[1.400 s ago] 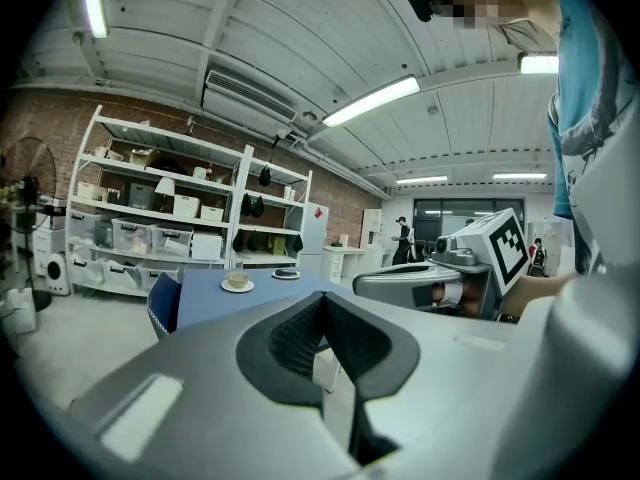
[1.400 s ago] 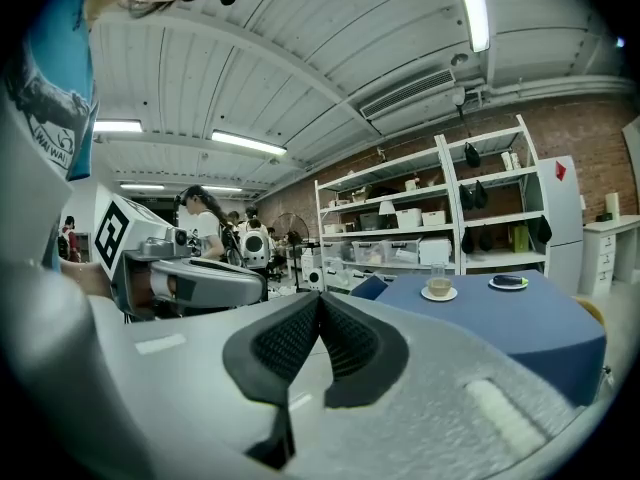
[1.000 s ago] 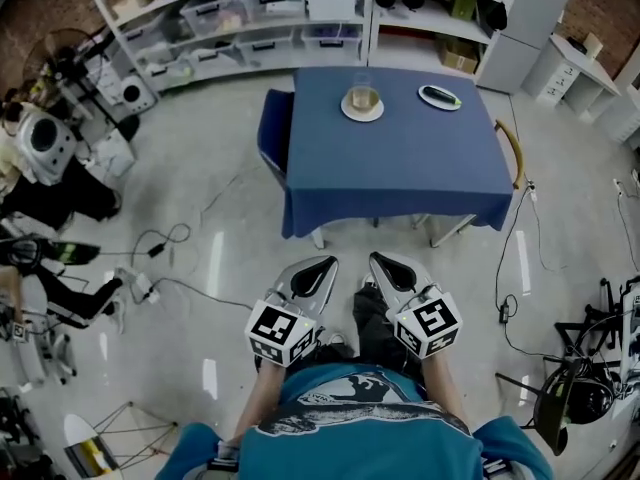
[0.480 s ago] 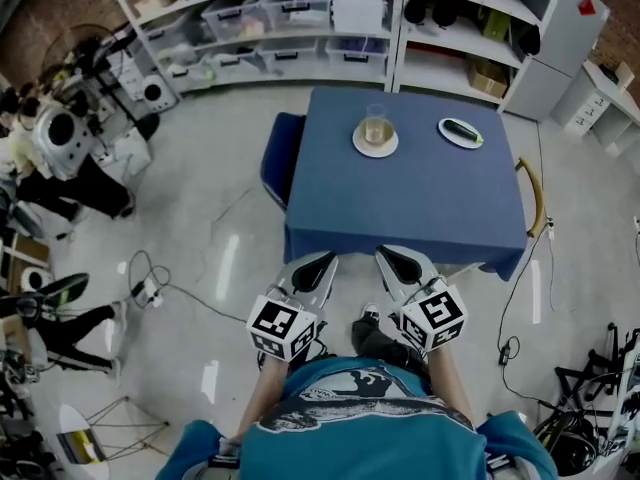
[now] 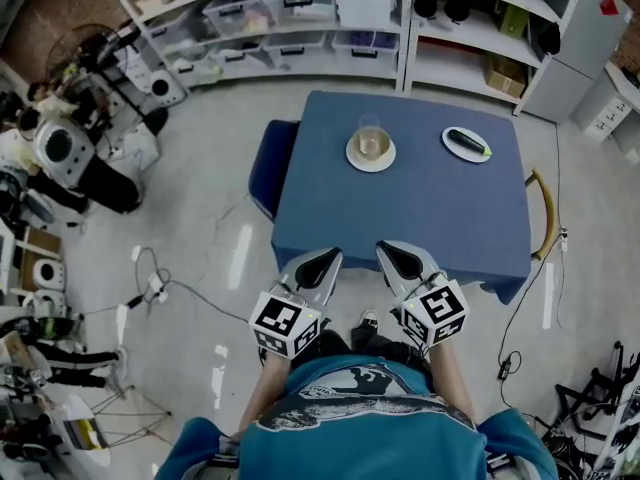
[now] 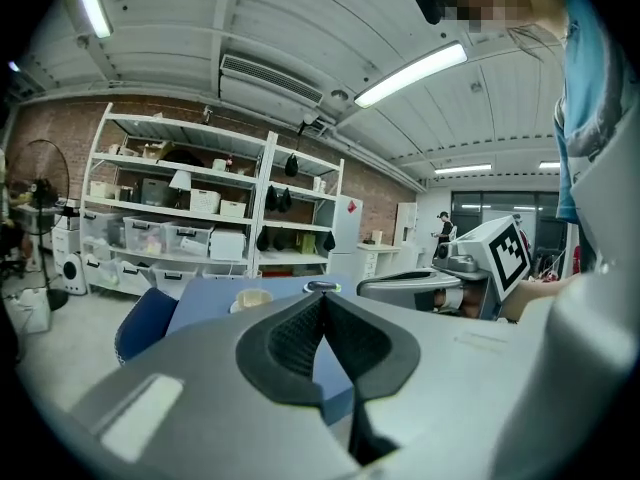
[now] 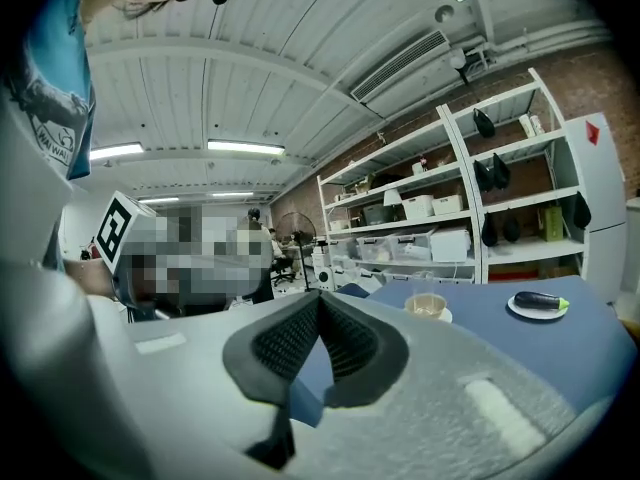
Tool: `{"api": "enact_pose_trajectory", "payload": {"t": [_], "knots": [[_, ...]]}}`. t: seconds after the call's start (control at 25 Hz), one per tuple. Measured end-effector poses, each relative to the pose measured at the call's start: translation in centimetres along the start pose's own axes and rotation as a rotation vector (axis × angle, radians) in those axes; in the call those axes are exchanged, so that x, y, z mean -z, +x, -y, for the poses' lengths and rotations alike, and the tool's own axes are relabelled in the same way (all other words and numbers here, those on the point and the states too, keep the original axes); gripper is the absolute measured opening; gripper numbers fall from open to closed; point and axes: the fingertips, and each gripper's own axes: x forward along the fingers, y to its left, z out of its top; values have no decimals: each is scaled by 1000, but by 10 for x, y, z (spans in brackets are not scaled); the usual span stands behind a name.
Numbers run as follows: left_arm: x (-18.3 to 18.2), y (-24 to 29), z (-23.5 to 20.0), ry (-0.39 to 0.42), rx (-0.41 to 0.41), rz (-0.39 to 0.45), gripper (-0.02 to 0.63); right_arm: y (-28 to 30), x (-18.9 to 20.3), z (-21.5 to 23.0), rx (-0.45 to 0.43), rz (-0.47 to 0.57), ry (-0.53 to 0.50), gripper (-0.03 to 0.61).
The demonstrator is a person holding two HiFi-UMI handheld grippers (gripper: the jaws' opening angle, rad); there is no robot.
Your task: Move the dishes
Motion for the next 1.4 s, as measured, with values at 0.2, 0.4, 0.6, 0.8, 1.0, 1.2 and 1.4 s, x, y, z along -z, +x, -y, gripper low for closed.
{"api": "enact_pose_trajectory", "payload": {"t": [0.2,0.4,0.6,0.8,1.0,1.2,1.4], "knots": [[2,6,-6,-14,-27,-46,14,10,4,11,-25,-14,48,3],[12,11,-15,-28,-40,-79,14,20,16,12,-46,-33,69,3],[8,22,-31,-31,-14,-77,14,38,18,19,-29,-47,78,3],[-1,44,-59,-21,25,-77,14,63,10,46,38,-51,71,3],[-17,64,-91,3,72,-61,14,95,-3,83,126,-49,17,3],[-30,79,-123,9,108,-51,14,136,-13,127,205,-74,-76,7],[-32,94,-143,6,146,-60,14,177,-13,178,265,-140,-156,114]]}}
